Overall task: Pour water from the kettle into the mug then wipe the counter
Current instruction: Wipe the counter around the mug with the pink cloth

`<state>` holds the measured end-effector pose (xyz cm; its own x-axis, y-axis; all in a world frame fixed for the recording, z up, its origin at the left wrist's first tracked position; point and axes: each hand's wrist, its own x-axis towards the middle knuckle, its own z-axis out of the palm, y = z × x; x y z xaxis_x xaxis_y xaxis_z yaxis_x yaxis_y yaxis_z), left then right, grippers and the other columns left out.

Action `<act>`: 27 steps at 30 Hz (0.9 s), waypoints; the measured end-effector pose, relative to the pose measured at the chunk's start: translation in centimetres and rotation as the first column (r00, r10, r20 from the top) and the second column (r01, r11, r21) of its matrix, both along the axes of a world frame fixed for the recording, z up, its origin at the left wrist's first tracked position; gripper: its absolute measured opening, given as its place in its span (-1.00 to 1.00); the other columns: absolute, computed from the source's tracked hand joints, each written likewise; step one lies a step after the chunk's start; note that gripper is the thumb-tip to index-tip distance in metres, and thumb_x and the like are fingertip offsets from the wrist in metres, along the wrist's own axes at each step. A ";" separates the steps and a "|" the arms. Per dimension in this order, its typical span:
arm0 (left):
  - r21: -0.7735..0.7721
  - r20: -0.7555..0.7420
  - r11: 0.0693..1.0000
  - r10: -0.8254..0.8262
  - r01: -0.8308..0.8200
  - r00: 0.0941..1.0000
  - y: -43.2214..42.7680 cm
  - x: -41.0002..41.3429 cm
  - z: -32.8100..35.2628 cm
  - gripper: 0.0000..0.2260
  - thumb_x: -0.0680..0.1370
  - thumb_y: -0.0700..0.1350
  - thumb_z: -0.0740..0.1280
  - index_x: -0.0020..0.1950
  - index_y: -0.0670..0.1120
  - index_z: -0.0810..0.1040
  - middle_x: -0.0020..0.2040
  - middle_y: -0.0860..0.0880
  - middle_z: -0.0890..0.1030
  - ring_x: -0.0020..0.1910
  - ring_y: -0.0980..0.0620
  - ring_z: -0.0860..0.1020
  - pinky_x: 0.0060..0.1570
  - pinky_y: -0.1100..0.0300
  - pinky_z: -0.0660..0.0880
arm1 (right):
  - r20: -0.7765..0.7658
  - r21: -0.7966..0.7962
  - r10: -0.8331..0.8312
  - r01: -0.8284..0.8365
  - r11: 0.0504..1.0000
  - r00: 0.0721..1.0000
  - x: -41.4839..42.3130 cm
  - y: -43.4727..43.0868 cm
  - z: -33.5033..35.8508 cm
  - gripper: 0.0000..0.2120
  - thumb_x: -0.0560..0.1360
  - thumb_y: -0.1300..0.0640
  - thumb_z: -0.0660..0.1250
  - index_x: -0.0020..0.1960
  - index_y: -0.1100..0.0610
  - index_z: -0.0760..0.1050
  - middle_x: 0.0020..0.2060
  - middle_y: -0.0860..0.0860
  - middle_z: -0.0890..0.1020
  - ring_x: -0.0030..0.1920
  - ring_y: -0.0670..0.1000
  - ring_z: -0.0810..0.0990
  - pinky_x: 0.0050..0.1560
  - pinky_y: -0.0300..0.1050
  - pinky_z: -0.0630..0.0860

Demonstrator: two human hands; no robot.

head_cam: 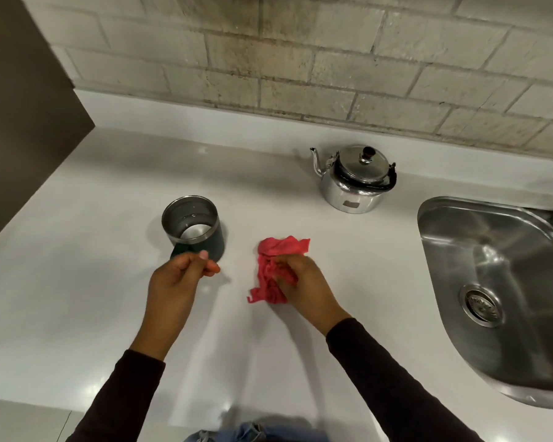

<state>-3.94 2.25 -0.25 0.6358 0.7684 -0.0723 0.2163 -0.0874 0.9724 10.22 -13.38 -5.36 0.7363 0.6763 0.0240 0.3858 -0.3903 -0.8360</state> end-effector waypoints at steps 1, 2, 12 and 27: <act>-0.001 0.031 0.999 0.053 -0.053 0.998 0.6 -0.5 -0.1 -0.70 0.54 -0.03 0.26 -0.38 0.05 0.59 -0.35 0.18 0.68 -0.29 0.26 0.61 -0.20 0.53 0.43 | 0.146 -0.015 -0.020 0.022 1.000 0.989 0.0 0.3 -0.1 -0.67 0.40 0.24 0.38 0.16 0.09 0.53 0.08 0.07 0.59 0.05 -0.04 0.52 0.14 -0.27 0.41; -0.007 0.057 0.994 0.112 -0.111 0.992 1.2 -0.9 -0.2 -0.72 0.54 -0.03 0.25 -0.36 0.05 0.59 -0.35 0.15 0.68 -0.29 0.24 0.61 -0.18 0.52 0.44 | 0.261 -0.056 -0.028 0.044 0.997 0.965 0.0 0.6 -0.5 -0.58 0.37 0.13 0.43 0.22 0.04 0.48 0.18 0.06 0.54 0.19 0.01 0.47 0.24 -0.15 0.39; -0.290 -0.170 0.953 0.039 -0.088 0.985 4.6 0.1 -3.0 -0.78 0.53 0.02 0.28 -0.21 -0.09 0.55 -0.18 -0.05 0.59 -0.09 -0.01 0.55 0.02 0.09 0.52 | 0.275 -0.350 0.019 0.082 0.933 0.961 -1.8 3.3 -5.1 -0.07 0.42 -0.22 0.28 0.53 0.05 -0.21 0.55 0.03 -0.11 0.48 0.15 -0.35 0.41 0.20 -0.34; -0.506 0.061 0.862 0.060 -0.021 0.996 7.2 -0.6 -2.3 -0.62 0.55 -0.05 0.23 -0.48 -0.02 0.42 -0.42 0.04 0.57 -0.23 0.05 0.56 -0.12 0.16 0.59 | -0.309 0.077 -0.125 0.156 0.985 0.943 -0.4 11.1 -3.9 -0.52 0.61 0.22 0.06 0.48 -0.09 0.14 0.33 0.29 0.36 0.10 0.10 0.40 0.15 0.08 0.43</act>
<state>-4.58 9.47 -2.58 0.6237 0.6643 -0.4120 0.1364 0.4265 0.8941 9.80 -2.26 -9.23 0.8064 0.5712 -0.1530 0.0564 -0.3318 -0.9416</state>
